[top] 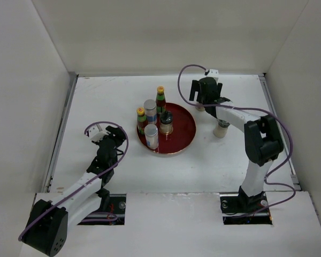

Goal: Organize the condiment bottles

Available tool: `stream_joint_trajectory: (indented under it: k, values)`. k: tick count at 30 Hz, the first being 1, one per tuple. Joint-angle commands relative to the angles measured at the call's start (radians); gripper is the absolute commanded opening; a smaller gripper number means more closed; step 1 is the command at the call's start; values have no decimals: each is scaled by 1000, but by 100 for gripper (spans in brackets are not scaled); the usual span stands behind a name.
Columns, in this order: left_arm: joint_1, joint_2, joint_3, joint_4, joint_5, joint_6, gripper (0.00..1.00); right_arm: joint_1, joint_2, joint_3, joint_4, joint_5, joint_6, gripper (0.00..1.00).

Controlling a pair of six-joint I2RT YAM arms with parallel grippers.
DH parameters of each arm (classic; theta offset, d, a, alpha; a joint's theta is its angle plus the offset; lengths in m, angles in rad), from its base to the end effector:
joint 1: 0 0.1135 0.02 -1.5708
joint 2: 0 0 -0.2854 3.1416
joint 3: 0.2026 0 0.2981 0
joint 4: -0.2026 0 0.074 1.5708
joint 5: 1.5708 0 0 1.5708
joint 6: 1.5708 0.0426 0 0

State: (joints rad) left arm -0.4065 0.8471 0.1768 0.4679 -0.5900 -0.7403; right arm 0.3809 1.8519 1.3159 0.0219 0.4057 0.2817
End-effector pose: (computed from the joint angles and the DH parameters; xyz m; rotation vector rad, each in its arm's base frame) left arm 0.1970 -0.0590 0.1710 -0.6970 1.6043 -0.3178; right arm 0.4513 0.1626 0.2345 0.1424 2.0346 -0.0094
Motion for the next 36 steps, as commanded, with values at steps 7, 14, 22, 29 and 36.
stream_joint_trajectory:
  k: [7,14,22,29,36]
  values:
    - [-1,-13,-10,54,-2,2,55,-10,47,39,105,47,25,82]
    - [-5,-10,-8,54,-2,5,55,-17,-12,-6,162,53,19,60]
    - [-2,-2,-5,54,7,1,55,77,-258,-176,213,15,20,58]
    - [-5,-5,-7,60,7,4,55,195,-254,-213,219,-18,40,59]
    - [-5,-19,-7,55,4,5,55,220,-125,-156,227,-50,68,61]
